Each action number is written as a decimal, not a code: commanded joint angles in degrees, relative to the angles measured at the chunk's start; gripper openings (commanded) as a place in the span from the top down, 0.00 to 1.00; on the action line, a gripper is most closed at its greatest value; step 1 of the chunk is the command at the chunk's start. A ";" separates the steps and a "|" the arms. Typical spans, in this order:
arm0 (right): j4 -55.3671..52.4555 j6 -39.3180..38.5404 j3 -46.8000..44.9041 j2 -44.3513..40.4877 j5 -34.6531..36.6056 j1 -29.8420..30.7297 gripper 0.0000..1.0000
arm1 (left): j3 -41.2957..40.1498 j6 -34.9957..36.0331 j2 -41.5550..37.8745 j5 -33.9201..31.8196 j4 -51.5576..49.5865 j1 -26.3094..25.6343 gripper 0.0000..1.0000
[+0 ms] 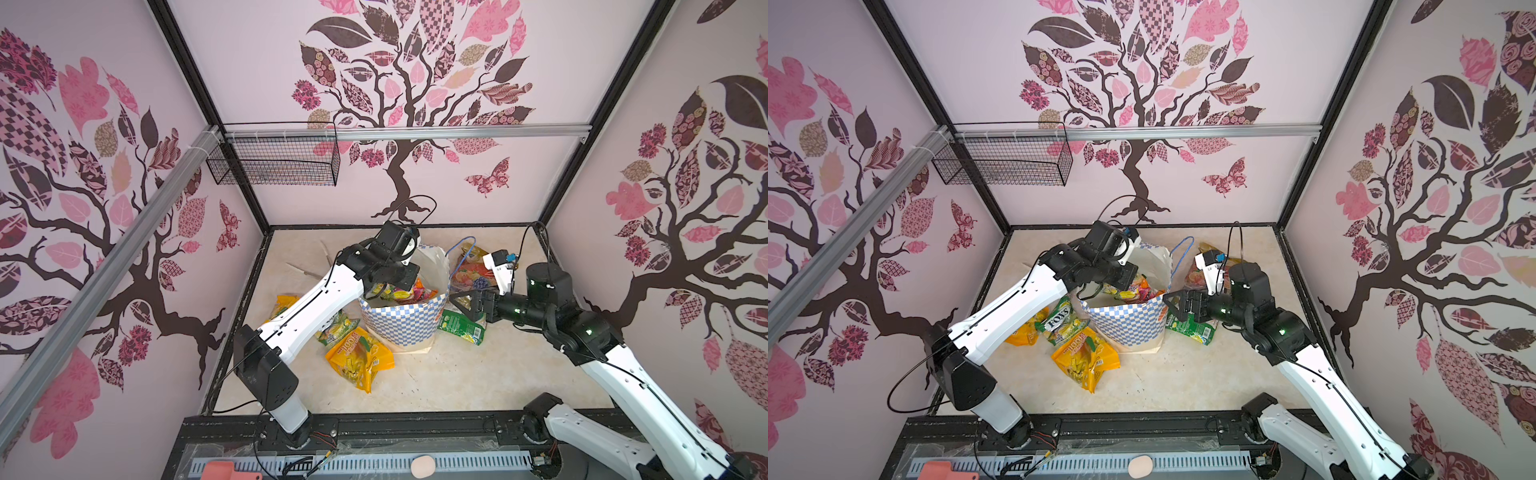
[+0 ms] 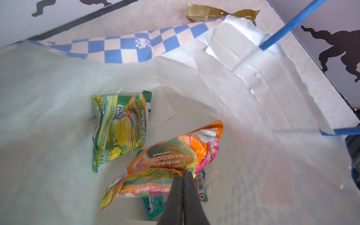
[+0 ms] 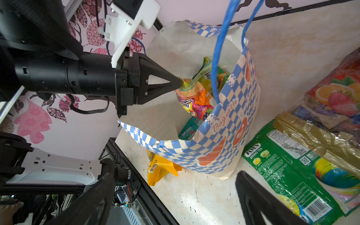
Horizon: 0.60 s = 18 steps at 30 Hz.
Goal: Take the snacks out of the paper bag
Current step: Move the paper bag to the center of the table.
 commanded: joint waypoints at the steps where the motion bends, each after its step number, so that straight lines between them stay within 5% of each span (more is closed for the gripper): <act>1: 0.84 0.21 -0.09 0.17 0.06 0.24 0.00 | 1.17 0.31 -0.68 -1.18 2.08 -0.02 1.00; 10: 1.04 0.23 -0.55 0.09 0.02 0.22 0.00 | -4.23 -1.51 -1.54 -0.05 3.59 -0.09 1.00; 18: 1.13 0.34 -0.28 0.18 0.02 0.22 0.00 | -0.70 0.93 -2.68 -1.81 2.35 -0.18 1.00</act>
